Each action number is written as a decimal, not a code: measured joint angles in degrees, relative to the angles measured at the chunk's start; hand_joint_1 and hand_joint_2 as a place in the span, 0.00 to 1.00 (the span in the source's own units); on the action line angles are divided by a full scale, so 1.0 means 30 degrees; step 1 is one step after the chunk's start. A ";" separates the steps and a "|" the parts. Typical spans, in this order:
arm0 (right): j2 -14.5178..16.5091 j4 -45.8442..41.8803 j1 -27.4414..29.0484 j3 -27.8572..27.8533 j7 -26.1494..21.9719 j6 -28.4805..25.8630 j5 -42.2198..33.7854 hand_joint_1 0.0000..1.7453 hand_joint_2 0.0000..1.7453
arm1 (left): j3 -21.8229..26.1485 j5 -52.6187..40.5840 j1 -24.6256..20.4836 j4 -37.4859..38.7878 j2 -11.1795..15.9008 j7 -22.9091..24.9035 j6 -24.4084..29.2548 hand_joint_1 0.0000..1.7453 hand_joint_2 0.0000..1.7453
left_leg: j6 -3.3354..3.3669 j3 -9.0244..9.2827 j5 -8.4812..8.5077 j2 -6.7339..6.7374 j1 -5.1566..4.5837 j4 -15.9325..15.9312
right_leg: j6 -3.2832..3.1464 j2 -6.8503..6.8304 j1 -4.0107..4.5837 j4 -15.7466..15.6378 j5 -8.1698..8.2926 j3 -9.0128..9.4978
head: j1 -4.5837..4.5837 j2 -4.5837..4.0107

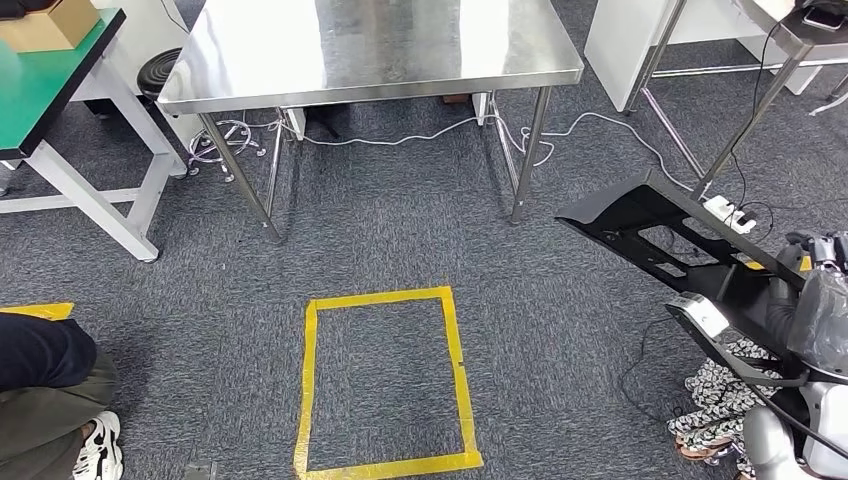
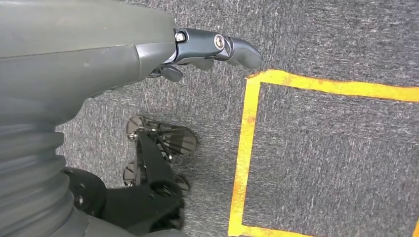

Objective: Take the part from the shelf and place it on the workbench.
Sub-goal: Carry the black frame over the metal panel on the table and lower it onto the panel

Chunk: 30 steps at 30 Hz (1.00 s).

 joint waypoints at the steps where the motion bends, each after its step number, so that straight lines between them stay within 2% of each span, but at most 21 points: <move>1: 0.0002 0.0000 0.0030 0.0009 0.0002 -0.0005 -0.0002 1.00 1.00 | 0.0000 -0.0022 0.0026 0.0002 0.0000 -0.0002 -0.0002 0.00 1.00 | -0.0026 -0.0575 -0.0153 0.0000 0.0025 0.0833 | -0.0043 0.0013 0.0045 0.0001 -0.0036 0.0025 | -0.0004 0.0000; 2: 0.0004 0.0000 0.0062 0.0020 0.0007 -0.0009 -0.0004 1.00 1.00 | 0.0000 -0.0046 0.0052 0.0004 0.0000 0.0000 -0.0004 0.00 1.00 | 0.0015 -0.0902 0.0019 -0.0001 0.0032 0.1122 | -0.0076 0.0035 0.0104 0.0002 -0.0083 0.0068 | -0.0007 0.0000; 3: 0.0004 -0.0004 0.0092 0.0031 0.0018 -0.0015 -0.0006 1.00 1.00 | 0.0000 -0.0073 0.0067 0.0005 0.0000 0.0000 -0.0007 0.00 1.00 | 0.0149 -0.0849 0.0557 -0.0005 0.0010 0.0676 | -0.0101 0.0065 0.0172 -0.0002 -0.0129 0.0142 | -0.0009 0.0000; 5: 0.0013 -0.0024 0.0127 0.0051 0.0047 -0.0020 -0.0016 1.00 1.00 | 0.0002 -0.0100 0.0075 0.0002 0.0048 0.0005 -0.0007 0.00 1.00 | 0.0701 0.0033 0.2001 -0.0022 -0.0148 -0.1525 | -0.0155 0.0122 0.0265 -0.0072 -0.0218 0.0361 | 0.0014 0.0000; 6: 0.0022 -0.0035 0.0149 0.0058 0.0060 -0.0024 -0.0029 1.00 1.00 | 0.0000 -0.0126 0.0072 0.0006 0.0082 0.0009 -0.0014 0.00 1.00 | 0.0980 0.0528 0.2481 0.0001 -0.0250 -0.2553 | -0.0148 0.0145 0.0312 -0.0162 -0.0236 0.0466 | 0.0051 0.0000; 8: 0.0053 -0.0040 0.0244 0.0069 0.0091 -0.0031 -0.0056 1.00 1.00 | -0.0004 -0.0168 0.0061 0.0004 0.0181 0.0011 -0.0027 0.00 1.00 | 0.1286 0.1047 0.2698 0.0042 -0.0481 -0.3564 | -0.0047 0.0161 0.0231 -0.0355 -0.0230 0.0585 | 0.0081 0.0000; 10: 0.0055 -0.0071 0.0438 0.0073 0.0115 -0.0055 -0.0067 1.00 1.00 | -0.0006 -0.0209 0.0054 -0.0006 0.0235 0.0011 -0.0035 0.00 1.00 | 0.1370 0.1346 0.2733 0.0069 -0.0618 -0.4079 | 0.0121 0.0137 0.0211 -0.0593 -0.0190 0.0685 | 0.0040 0.0000; 12: 0.0040 -0.0122 0.0621 0.0040 0.0117 -0.0117 -0.0075 1.00 1.00 | -0.0002 -0.0271 0.0050 -0.0011 0.0220 0.0020 -0.0035 0.00 1.00 | 0.1580 0.1996 0.3020 0.0135 -0.0599 -0.5037 | 0.0154 0.0040 0.0322 -0.0396 -0.0312 0.0631 | 0.0078 0.0000; 13: 0.0035 -0.0142 0.0669 0.0006 0.0117 -0.0149 -0.0080 1.00 1.00 | 0.0000 -0.0302 0.0034 -0.0011 0.0200 0.0033 -0.0035 0.00 1.00 | 0.1698 0.2298 0.3169 0.0169 -0.0549 -0.5444 | 0.0102 -0.0002 0.0378 0.0225 -0.0570 0.0327 | 0.0104 0.0000; 15: 0.0040 -0.0142 0.0762 -0.0078 0.0120 -0.0195 -0.0093 1.00 1.00 | 0.0000 -0.0339 -0.0012 -0.0007 0.0138 0.0082 -0.0035 0.00 1.00 | 0.1776 0.2486 0.3220 0.0179 -0.0533 -0.5673 | 0.0027 -0.0030 0.0360 0.2380 -0.1382 -0.0906 | 0.0141 0.0000; 16: 0.0051 -0.0140 0.0852 -0.0107 0.0122 -0.0204 -0.0093 1.00 1.00 | 0.0000 -0.0350 -0.0029 -0.0006 0.0106 0.0120 -0.0035 0.00 1.00 | 0.1732 0.2490 0.3175 0.0161 -0.0533 -0.5658 | 0.0093 -0.0031 0.0315 0.3417 -0.1677 -0.1579 | 0.0150 0.0000; 17: 0.0060 -0.0139 0.0939 -0.0127 0.0124 -0.0211 -0.0091 1.00 1.00 | 0.0000 -0.0357 -0.0030 -0.0004 0.0064 0.0156 -0.0035 0.00 1.00 | 0.1658 0.2495 0.3111 0.0140 -0.0524 -0.5625 | 0.0243 -0.0036 0.0262 0.3938 -0.1717 -0.2008 | 0.0155 0.0000; 18: 0.0065 -0.0138 0.1002 -0.0142 0.0124 -0.0215 -0.0087 1.00 1.00 | 0.0000 -0.0363 -0.0023 0.0002 0.0018 0.0182 -0.0035 0.00 1.00 | 0.1556 0.2498 0.3033 0.0117 -0.0499 -0.5549 | 0.0466 -0.0047 0.0197 0.3763 -0.1453 -0.2068 | 0.0146 0.0000; 20: 0.0064 -0.0138 0.1035 -0.0200 0.0124 -0.0217 -0.0082 1.00 1.00 | 0.0000 -0.0365 -0.0016 0.0011 -0.0053 0.0211 -0.0031 0.00 1.00 | 0.1228 0.2457 0.2728 0.0090 -0.0386 -0.5129 | 0.0983 -0.0123 0.0034 0.1500 -0.0329 -0.1073 | 0.0159 0.0000; 21: 0.0073 -0.0125 0.1029 -0.0226 0.0122 -0.0215 -0.0084 1.00 1.00 | 0.0000 -0.0361 -0.0020 0.0013 -0.0060 0.0217 -0.0022 0.00 1.00 | 0.1021 0.2372 0.2512 0.0079 -0.0394 -0.4834 | 0.1112 -0.0157 0.0022 0.0482 0.0090 -0.0520 | 0.0180 0.0000; 22: 0.0069 -0.0124 0.1022 -0.0255 0.0120 -0.0219 -0.0091 1.00 1.00 | 0.0000 -0.0357 -0.0024 0.0011 -0.0053 0.0222 -0.0013 0.00 1.00 | 0.0850 0.2276 0.2257 0.0074 -0.0407 -0.4508 | 0.1035 -0.0150 0.0024 -0.0196 0.0308 -0.0125 | 0.0191 0.0000; 23: 0.0069 -0.0118 0.1026 -0.0270 0.0117 -0.0222 -0.0104 1.00 1.00 | 0.0000 -0.0350 -0.0032 0.0011 -0.0036 0.0228 -0.0004 0.00 1.00 | 0.0733 0.2201 0.2059 0.0077 -0.0443 -0.4271 | 0.0829 -0.0129 0.0067 -0.0353 0.0293 0.0002 | 0.0166 0.0000; 25: 0.0060 -0.0117 0.1013 -0.0286 0.0102 -0.0233 -0.0133 1.00 1.00 | 0.0000 -0.0334 -0.0039 0.0011 -0.0016 0.0226 0.0005 0.00 1.00 | 0.0633 0.2147 0.1834 0.0083 -0.0435 -0.4047 | 0.0357 -0.0024 0.0097 -0.0260 0.0168 0.0021 | 0.0091 0.0000; 27: 0.0064 -0.0102 0.0973 -0.0279 0.0075 -0.0233 -0.0153 1.00 1.00 | 0.0000 -0.0322 -0.0038 0.0011 0.0002 0.0217 0.0013 0.00 1.00 | 0.0485 0.2063 0.1576 0.0083 -0.0315 -0.3690 | 0.0133 0.0020 0.0039 -0.0257 0.0124 0.0109 | 0.0044 0.0000; 29: 0.0060 -0.0091 0.0935 -0.0279 0.0053 -0.0233 -0.0160 1.00 1.00 | 0.0000 -0.0313 -0.0039 0.0013 0.0020 0.0215 0.0020 0.00 1.00 | 0.0228 0.1395 0.0726 0.0079 -0.0175 -0.2200 | -0.0026 0.0041 0.0024 -0.0264 0.0074 0.0229 | 0.0018 0.0000; 30: 0.0062 -0.0087 0.0914 -0.0279 0.0049 -0.0233 -0.0162 1.00 1.00 | 0.0000 -0.0308 -0.0037 0.0015 0.0020 0.0215 0.0022 0.00 1.00 | 0.0114 0.0747 0.0154 0.0081 -0.0111 -0.0983 | -0.0084 0.0039 0.0046 -0.0261 0.0037 0.0263 | 0.0002 0.0000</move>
